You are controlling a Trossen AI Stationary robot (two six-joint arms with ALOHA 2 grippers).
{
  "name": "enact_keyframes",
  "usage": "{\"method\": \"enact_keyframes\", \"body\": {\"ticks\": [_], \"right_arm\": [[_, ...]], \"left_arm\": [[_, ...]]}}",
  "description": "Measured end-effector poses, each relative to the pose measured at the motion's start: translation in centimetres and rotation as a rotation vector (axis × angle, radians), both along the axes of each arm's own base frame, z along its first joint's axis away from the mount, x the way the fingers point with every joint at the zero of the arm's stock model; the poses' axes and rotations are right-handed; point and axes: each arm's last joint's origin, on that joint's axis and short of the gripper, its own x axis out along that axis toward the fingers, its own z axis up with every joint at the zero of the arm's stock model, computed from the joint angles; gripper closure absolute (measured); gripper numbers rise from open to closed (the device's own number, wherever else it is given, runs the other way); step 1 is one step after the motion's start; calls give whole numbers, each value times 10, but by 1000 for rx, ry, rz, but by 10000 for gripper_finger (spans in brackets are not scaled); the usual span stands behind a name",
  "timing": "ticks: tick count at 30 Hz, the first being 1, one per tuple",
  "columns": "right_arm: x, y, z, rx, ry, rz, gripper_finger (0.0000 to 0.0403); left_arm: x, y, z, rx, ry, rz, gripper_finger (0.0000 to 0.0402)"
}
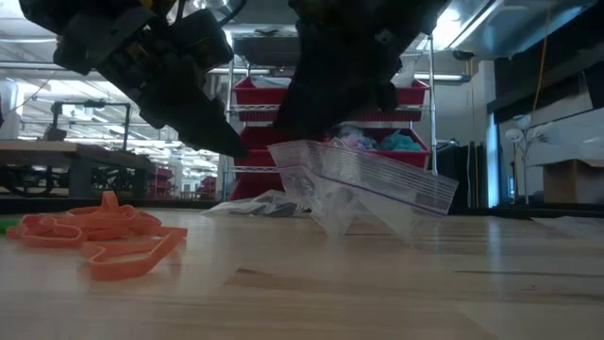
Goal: Sort rubber bands
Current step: Open the transparent zip bag
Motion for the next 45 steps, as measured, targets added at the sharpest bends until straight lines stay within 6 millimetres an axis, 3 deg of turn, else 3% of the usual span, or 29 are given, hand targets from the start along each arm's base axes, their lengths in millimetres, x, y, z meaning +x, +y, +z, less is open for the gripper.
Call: {"method": "enact_keyframes", "body": {"ticks": [20,27,45], "right_arm": [[0,0,-8,-16,28,-3,260],[2,-2,10,-84,42,-67,260],[1,-1,4,-58,78,-45,260]], "left_arm": [[0,0,0,0,-4,-1,251],[0,0,0,7,-5,-5,251],[0,0,0,7,-6,-4,251]]}}
